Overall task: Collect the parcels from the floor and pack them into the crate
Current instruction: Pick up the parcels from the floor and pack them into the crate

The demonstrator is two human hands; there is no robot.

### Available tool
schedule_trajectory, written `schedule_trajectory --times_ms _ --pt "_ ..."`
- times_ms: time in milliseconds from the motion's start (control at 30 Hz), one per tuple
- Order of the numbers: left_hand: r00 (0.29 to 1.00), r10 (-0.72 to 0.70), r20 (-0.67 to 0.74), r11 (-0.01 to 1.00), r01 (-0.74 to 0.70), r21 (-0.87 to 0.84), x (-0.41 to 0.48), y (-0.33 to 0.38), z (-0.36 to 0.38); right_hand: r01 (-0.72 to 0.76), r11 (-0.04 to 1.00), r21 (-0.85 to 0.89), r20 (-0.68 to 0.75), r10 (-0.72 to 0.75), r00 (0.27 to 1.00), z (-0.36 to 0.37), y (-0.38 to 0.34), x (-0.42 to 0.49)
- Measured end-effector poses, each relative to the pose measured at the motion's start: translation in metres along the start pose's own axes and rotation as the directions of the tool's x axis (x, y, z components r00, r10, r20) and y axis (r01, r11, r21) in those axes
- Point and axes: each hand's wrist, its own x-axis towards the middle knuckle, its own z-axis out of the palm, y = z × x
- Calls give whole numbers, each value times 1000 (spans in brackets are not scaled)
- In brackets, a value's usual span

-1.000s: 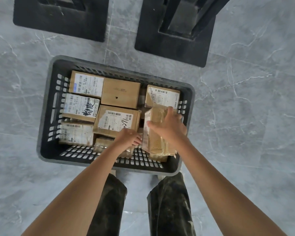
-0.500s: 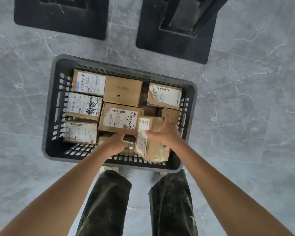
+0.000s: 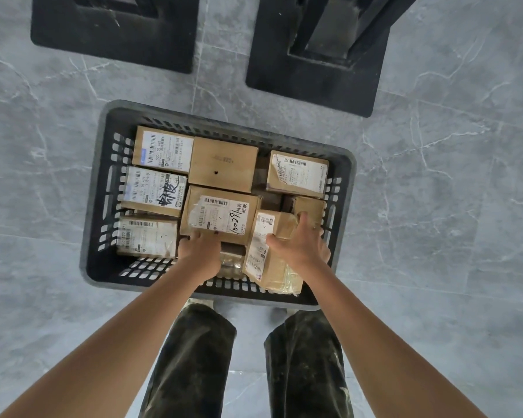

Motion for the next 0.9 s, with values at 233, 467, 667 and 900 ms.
schedule_trajectory --times_ms 233,467,667,900 --pt "929 358 -97 867 -292 403 15 34 -5 -6 999 41 -10 7 1000 -1 -2 0" --pt "954 294 -50 739 -194 645 24 54 4 -71 997 16 -114 72 991 9 -12 -7" --pt "917 392 -71 749 -274 603 25 40 -9 31 988 152 -70 -21 997 5 3 -17" --pt "922 379 -81 797 -281 535 28 28 -15 65 986 155 -19 -63 998 -5 15 -13"
